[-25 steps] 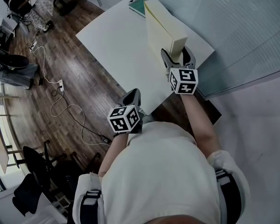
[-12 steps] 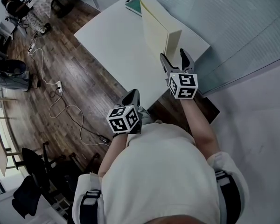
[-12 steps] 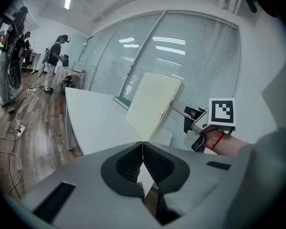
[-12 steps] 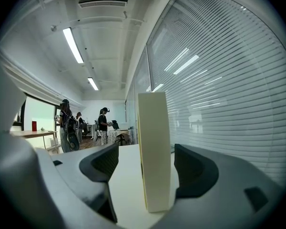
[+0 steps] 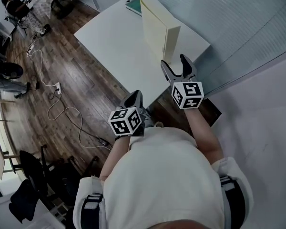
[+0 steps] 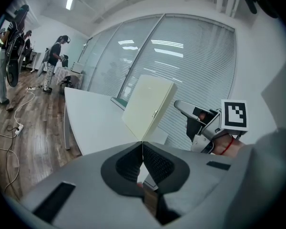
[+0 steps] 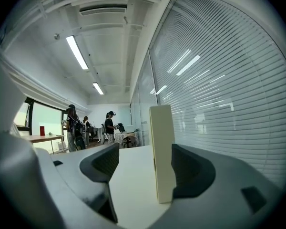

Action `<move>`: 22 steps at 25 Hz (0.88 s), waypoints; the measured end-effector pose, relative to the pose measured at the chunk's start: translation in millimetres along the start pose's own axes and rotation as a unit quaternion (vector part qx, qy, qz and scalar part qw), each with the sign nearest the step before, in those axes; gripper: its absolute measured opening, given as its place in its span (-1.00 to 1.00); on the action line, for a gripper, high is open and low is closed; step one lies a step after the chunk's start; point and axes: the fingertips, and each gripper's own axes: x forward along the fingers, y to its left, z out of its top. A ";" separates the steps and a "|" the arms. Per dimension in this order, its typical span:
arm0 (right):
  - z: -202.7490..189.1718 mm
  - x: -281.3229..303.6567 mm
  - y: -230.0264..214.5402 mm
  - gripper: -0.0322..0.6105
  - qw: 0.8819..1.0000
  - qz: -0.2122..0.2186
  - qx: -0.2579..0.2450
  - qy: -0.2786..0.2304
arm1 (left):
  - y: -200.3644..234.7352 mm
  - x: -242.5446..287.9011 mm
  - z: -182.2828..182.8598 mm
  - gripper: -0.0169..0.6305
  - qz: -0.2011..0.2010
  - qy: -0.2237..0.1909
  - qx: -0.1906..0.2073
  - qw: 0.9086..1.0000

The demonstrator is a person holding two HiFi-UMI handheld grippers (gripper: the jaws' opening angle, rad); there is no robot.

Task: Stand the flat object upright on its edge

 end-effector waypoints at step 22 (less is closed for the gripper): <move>-33.1 -80.6 7.2 -0.82 0.999 0.003 0.031 0.029 | -26.6 -3.0 1.7 -0.88 -0.024 -0.008 0.012 1.000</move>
